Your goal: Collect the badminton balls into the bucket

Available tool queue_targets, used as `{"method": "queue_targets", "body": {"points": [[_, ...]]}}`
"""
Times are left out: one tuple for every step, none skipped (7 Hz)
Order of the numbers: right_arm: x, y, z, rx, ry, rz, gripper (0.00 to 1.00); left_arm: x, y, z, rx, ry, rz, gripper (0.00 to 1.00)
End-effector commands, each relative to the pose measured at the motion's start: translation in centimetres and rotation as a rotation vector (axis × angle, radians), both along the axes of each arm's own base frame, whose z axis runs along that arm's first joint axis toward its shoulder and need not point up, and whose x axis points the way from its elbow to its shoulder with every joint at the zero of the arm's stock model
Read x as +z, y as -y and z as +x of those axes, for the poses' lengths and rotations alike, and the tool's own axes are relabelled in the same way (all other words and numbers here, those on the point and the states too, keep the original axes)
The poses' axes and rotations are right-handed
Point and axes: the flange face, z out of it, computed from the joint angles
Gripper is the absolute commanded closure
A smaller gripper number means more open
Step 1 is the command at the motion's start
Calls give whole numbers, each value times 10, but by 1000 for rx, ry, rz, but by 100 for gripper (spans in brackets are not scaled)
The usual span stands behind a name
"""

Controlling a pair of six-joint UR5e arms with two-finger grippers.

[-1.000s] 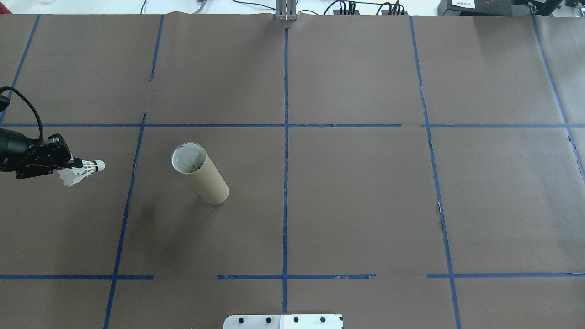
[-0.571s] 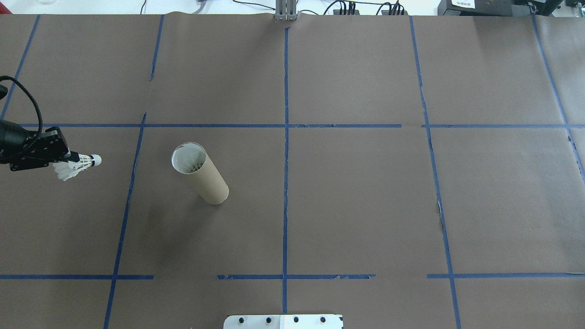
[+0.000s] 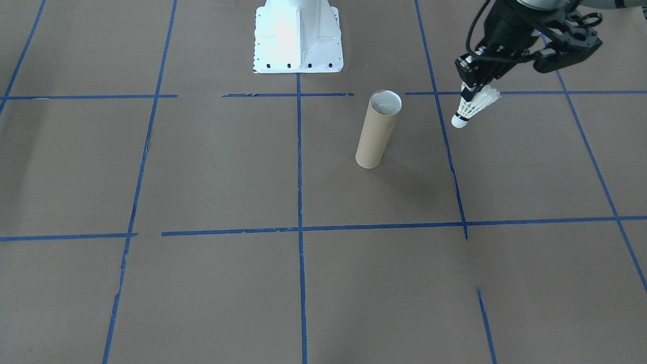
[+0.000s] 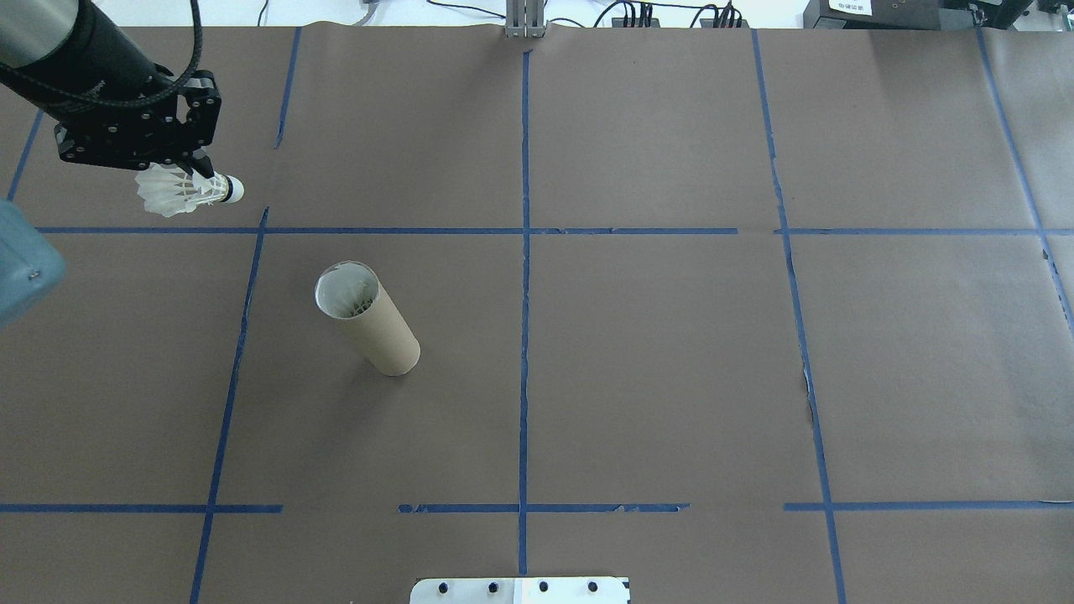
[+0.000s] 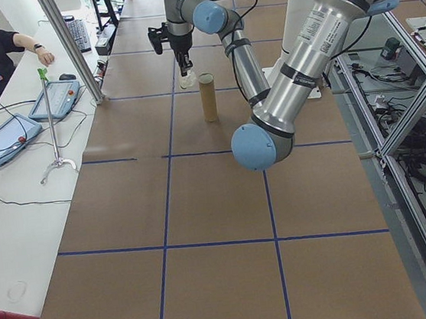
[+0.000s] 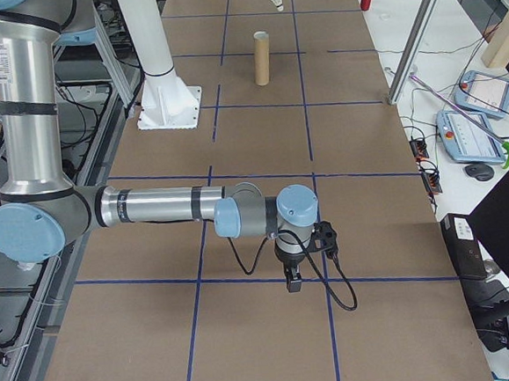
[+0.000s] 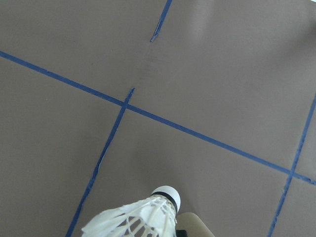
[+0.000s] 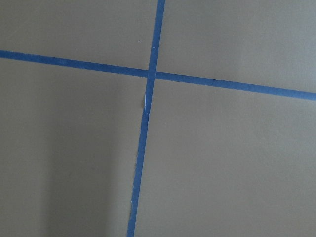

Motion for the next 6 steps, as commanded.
{"method": "queue_targets", "body": {"points": [[0,0,0,0,0,-1,0,-57,-30,43,71,124,-40,100],[0,0,0,0,0,0,0,-68,-33,82,107,201,-63,100],[0,0,0,0,0,0,0,-66,-33,110,140,234,-84,100],[0,0,0,0,0,0,0,-64,-34,132,170,257,-101,100],[0,0,0,0,0,0,0,-64,-34,142,180,267,-108,100],[0,0,0,0,0,0,0,-67,-34,143,181,265,-106,100]]}}
